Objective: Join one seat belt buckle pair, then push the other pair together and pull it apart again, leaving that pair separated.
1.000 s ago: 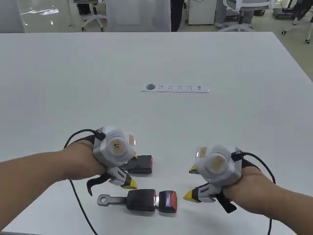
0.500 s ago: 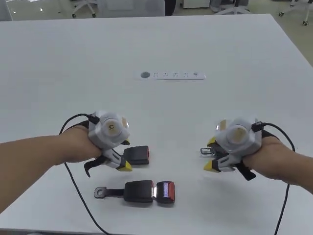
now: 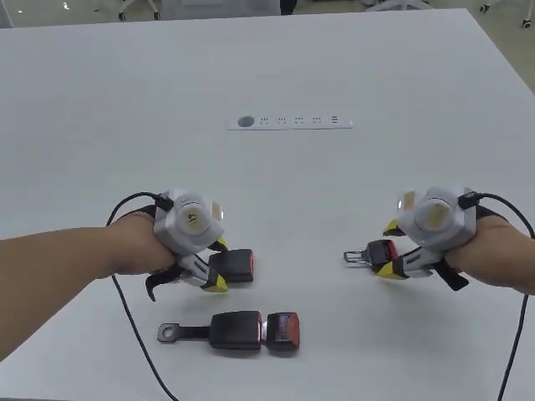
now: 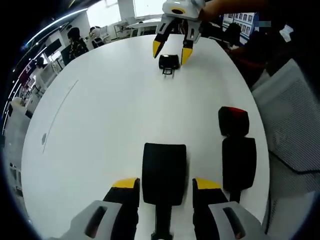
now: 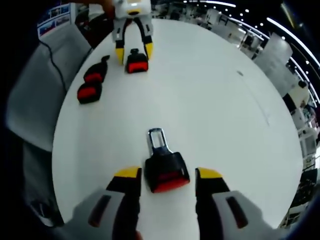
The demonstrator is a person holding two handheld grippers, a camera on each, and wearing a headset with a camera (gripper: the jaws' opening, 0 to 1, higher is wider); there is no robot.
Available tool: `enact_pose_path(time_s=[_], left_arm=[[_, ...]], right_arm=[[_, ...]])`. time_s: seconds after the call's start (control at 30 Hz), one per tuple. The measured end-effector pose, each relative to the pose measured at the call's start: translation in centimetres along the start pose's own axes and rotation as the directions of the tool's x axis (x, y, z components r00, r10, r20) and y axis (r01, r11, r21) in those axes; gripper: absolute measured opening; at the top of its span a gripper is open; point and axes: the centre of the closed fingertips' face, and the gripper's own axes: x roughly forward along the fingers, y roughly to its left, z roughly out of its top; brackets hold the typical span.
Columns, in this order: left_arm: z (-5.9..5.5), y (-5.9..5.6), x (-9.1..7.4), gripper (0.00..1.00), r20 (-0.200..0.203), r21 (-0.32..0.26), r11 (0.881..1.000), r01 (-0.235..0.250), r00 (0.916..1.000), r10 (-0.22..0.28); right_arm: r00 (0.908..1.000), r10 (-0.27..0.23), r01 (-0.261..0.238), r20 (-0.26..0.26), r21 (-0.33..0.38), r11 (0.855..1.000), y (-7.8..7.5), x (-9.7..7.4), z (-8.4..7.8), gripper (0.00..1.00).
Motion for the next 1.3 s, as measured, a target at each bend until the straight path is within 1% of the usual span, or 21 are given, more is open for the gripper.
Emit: enact_pose_path(time_s=[0.03,0.1,0.13,0.17,0.2,0.27,0.33,0.4,0.5,0.53,0.67,0.73,0.83,0.93,1.17,1.3], left_arm=[[-0.3,0.1,0.2,0.43,-0.014,0.007,1.000,0.000,0.9999,0.001],[-0.5,0.1,0.4,0.42,-0.023,0.012,1.000,0.002,0.9997,-0.001],[-0.4,-0.1,0.4,0.41,-0.015,0.006,1.000,0.015,0.9998,-0.015],[-0.3,0.0,0.5,0.40,-0.007,0.005,1.000,0.014,0.9999,-0.014],[-0.4,0.0,0.5,0.40,-0.012,0.005,1.000,0.015,0.9998,-0.015],[-0.4,0.1,0.3,0.39,-0.009,0.001,1.000,0.017,0.9998,-0.017],[-0.4,0.3,0.3,0.34,-0.009,0.004,1.000,0.011,0.9999,-0.011],[-0.4,0.2,0.4,0.34,-0.012,-0.006,1.000,0.021,0.9997,-0.021],[-0.4,0.2,0.6,0.34,-0.025,0.000,1.000,0.026,0.9993,-0.026],[-0.4,0.2,0.6,0.34,-0.028,0.008,1.000,0.028,0.9992,-0.028],[-0.4,0.2,0.7,0.34,-0.028,0.005,1.000,0.030,0.9992,-0.030],[-0.3,0.1,0.6,0.34,-0.023,0.000,1.000,0.028,0.9993,-0.028],[-0.3,0.2,0.7,0.33,-0.010,-0.005,1.000,0.026,0.9996,-0.026],[-0.3,0.3,0.6,0.33,-0.006,-0.006,1.000,0.027,0.9996,-0.027],[-0.2,0.2,0.6,0.33,-0.008,-0.007,1.000,0.025,0.9997,-0.025],[-0.1,0.2,0.6,0.33,-0.015,-0.007,1.000,0.023,0.9996,-0.023]], right_arm=[[0.9999,0.009,-0.009,-0.013,-0.012,1.000,0.0,0.2,-0.2,0.42],[0.9995,0.024,-0.024,-0.018,-0.006,1.000,-0.1,0.5,-0.3,0.40],[0.9990,0.035,-0.036,-0.026,-0.016,0.999,0.0,0.9,-0.5,0.38],[0.9988,0.048,-0.048,-0.008,-0.014,0.999,0.1,0.8,-0.2,0.37],[0.9990,0.041,-0.041,-0.018,-0.014,0.999,-0.1,0.9,-0.3,0.36],[0.9986,0.047,-0.048,-0.025,-0.027,0.999,-0.1,0.9,-0.3,0.35],[0.9978,0.058,-0.058,-0.032,-0.012,0.998,-0.3,1.0,-0.4,0.35],[0.9965,0.075,-0.075,-0.037,-0.005,0.997,-0.4,1.1,-0.5,0.34],[0.9941,0.097,-0.097,-0.048,-0.005,0.995,-0.3,1.1,-0.5,0.34],[0.9936,0.100,-0.100,-0.054,-0.007,0.995,-0.3,1.2,-0.5,0.34],[0.9940,0.089,-0.091,-0.063,-0.024,0.996,-0.2,1.2,-0.3,0.34],[0.9949,0.077,-0.078,-0.065,-0.007,0.997,-0.3,1.3,-0.2,0.34],[0.9957,0.074,-0.074,-0.055,0.004,0.997,-0.2,1.6,0.5,0.34],[0.9956,0.084,-0.084,-0.041,0.007,0.996,0.4,1.9,1.5,0.35],[0.9949,0.101,-0.101,0.005,0.001,0.995,2.2,3.3,4.7,0.35],[0.9931,0.113,-0.113,0.033,0.013,0.993,3.1,3.9,6.3,0.35]])
